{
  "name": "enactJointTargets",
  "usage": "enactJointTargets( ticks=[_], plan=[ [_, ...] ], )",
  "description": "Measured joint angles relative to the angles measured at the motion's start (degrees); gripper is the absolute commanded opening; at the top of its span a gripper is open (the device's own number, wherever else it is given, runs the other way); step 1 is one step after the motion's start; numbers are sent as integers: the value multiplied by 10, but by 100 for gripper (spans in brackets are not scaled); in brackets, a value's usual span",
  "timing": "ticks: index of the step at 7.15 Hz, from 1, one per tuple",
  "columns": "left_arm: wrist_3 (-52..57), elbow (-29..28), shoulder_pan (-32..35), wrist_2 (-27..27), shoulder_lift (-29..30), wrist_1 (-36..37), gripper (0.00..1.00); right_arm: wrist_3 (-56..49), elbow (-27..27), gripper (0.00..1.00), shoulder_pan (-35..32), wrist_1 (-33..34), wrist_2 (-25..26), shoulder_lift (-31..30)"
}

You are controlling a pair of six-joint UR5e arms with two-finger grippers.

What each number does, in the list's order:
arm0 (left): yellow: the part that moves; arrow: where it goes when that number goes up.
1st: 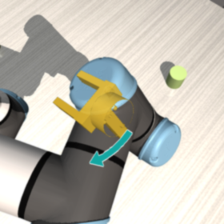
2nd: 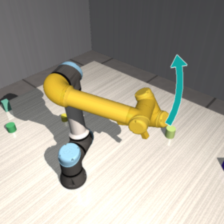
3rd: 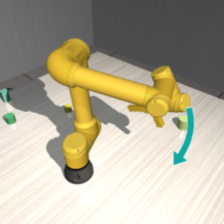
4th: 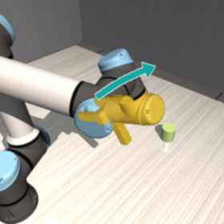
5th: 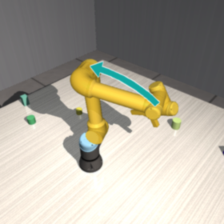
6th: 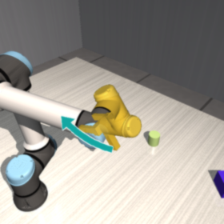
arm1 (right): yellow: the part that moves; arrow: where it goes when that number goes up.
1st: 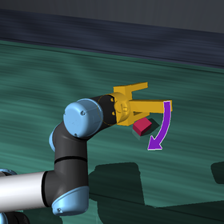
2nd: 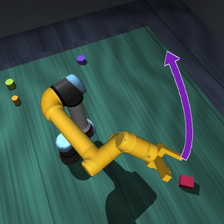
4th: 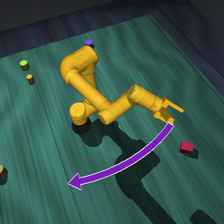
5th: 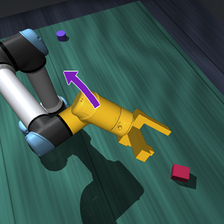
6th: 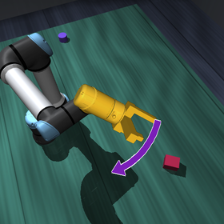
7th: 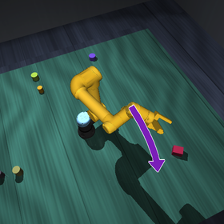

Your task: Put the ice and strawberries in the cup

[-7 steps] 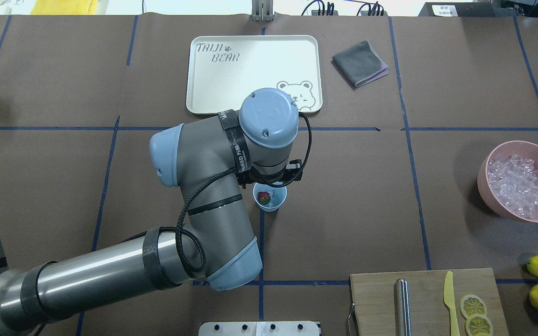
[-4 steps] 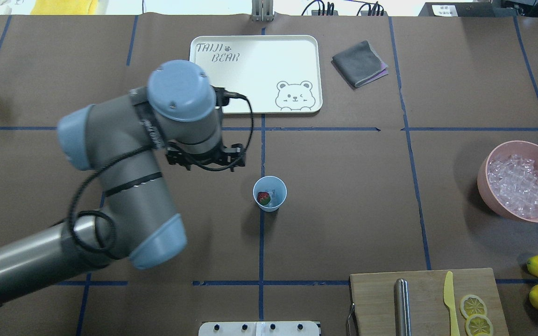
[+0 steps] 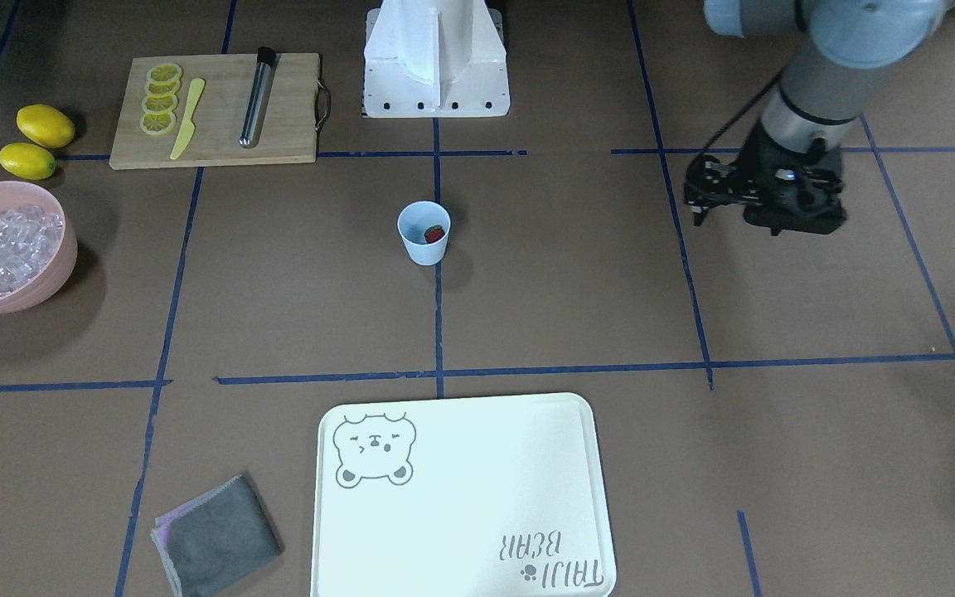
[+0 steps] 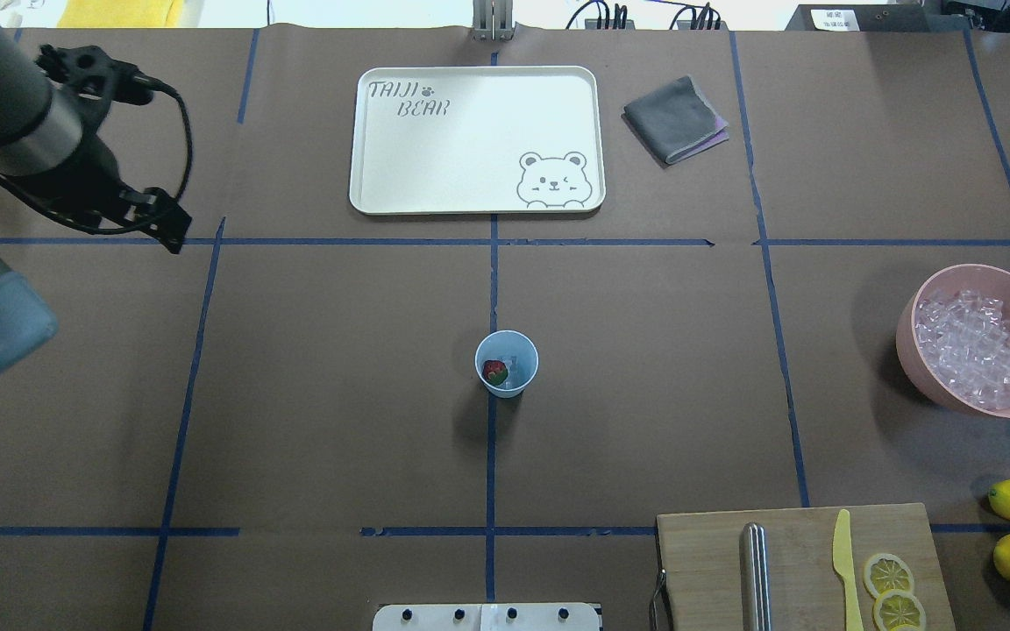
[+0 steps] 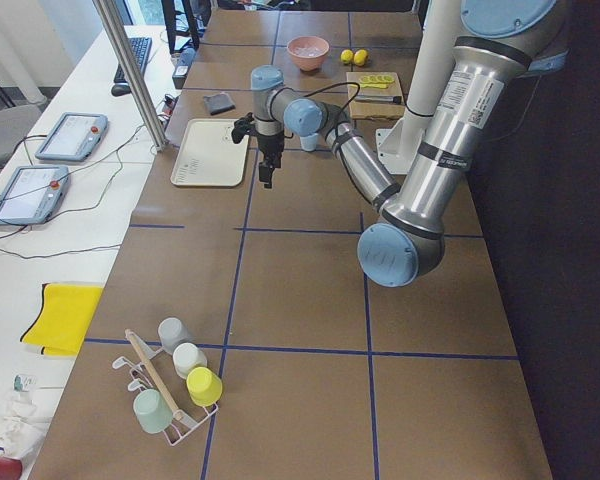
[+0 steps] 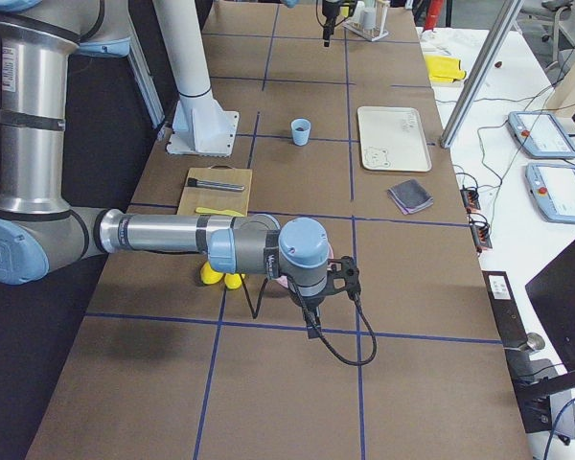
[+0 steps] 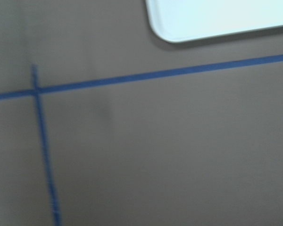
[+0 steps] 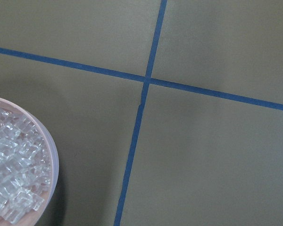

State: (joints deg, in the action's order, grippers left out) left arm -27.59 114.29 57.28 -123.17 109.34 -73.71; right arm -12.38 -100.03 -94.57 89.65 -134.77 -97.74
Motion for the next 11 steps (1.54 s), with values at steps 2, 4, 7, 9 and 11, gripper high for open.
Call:
enactJointTargets(
  ticks=[2, 4, 7, 9, 11],
  plan=[
    [154, -3, 100, -52, -79, -2, 100, 0, 1, 100, 0, 0, 0, 0],
    [270, -11, 195, -84, -158, -4, 100, 0, 1, 100, 0, 0, 0, -1],
    [385, -65, 295, -112, -223, -17, 100, -1, 0, 100, 0, 0, 0, -1],
    [447, -135, 346, -141, -244, -65, 100, -1, -1, 100, 0, 0, 0, -1],
    [420, -156, 360, -148, -256, -91, 100, 1, -1, 99, 0, 0, 0, -1]
  ],
)
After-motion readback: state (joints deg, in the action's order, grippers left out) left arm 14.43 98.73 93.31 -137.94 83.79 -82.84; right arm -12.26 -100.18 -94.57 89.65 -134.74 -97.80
